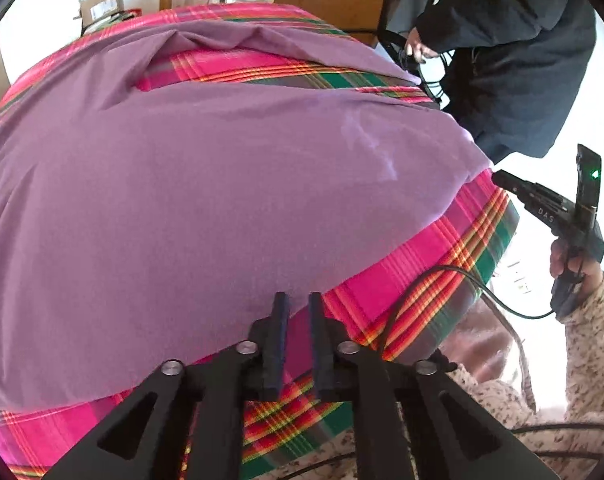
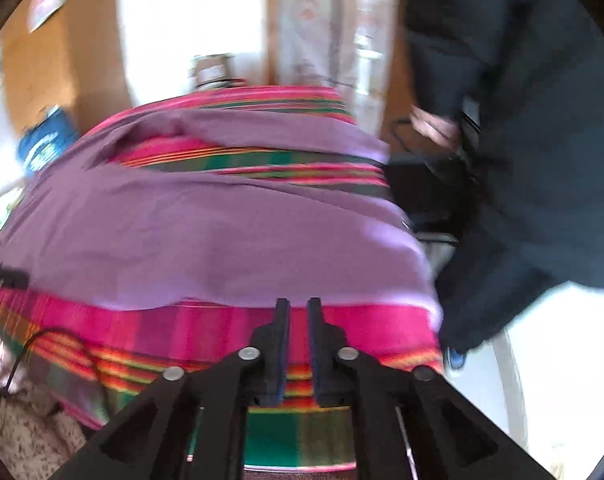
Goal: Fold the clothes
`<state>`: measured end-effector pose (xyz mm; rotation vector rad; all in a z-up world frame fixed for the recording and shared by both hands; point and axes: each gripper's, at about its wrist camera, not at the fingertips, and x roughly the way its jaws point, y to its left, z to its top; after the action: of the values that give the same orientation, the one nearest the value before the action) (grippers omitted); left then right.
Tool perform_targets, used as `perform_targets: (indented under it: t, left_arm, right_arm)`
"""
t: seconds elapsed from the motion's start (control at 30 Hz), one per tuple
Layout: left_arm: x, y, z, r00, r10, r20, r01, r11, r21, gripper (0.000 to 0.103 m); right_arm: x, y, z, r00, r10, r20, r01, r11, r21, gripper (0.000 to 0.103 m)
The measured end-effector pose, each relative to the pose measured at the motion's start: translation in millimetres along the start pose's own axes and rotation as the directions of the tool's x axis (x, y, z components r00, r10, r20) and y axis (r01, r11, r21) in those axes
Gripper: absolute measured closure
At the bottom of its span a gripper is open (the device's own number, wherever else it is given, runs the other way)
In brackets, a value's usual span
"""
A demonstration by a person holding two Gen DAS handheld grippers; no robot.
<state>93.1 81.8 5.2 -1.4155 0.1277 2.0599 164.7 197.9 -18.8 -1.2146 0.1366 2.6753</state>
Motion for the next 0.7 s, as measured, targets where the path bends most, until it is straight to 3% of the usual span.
perform_targets:
  t: [0.13,0.33,0.53,0.7]
  left_arm:
    - [6,-2,8,0.999,-0.035,0.002,0.035,0.999,-0.031,0.079]
    - [18,0,16,0.999,-0.041,-0.006,0.041,0.997,-0.068,0.077]
    - [21,2,21,0.999,-0.045,-0.004,0.045,0.996,-0.079,0.077]
    - [24,-4,23,0.999,-0.038,-0.011,0.038,0.998,-0.047,0.077]
  right_arm:
    - [10,-24,-5,0.999,-0.031,-0.010,0.032,0.991,0.131,0.069]
    - [25,-41,3,1.000,-0.028,-0.004,0.028,0.964,0.265,0.060]
    - [36,-52,15,1.000,0.008,0.010,-0.011,0.947,0.320,0.059]
    - [41,-70,18,0.995,0.088,0.049,-0.100,0.891,0.442,0.065]
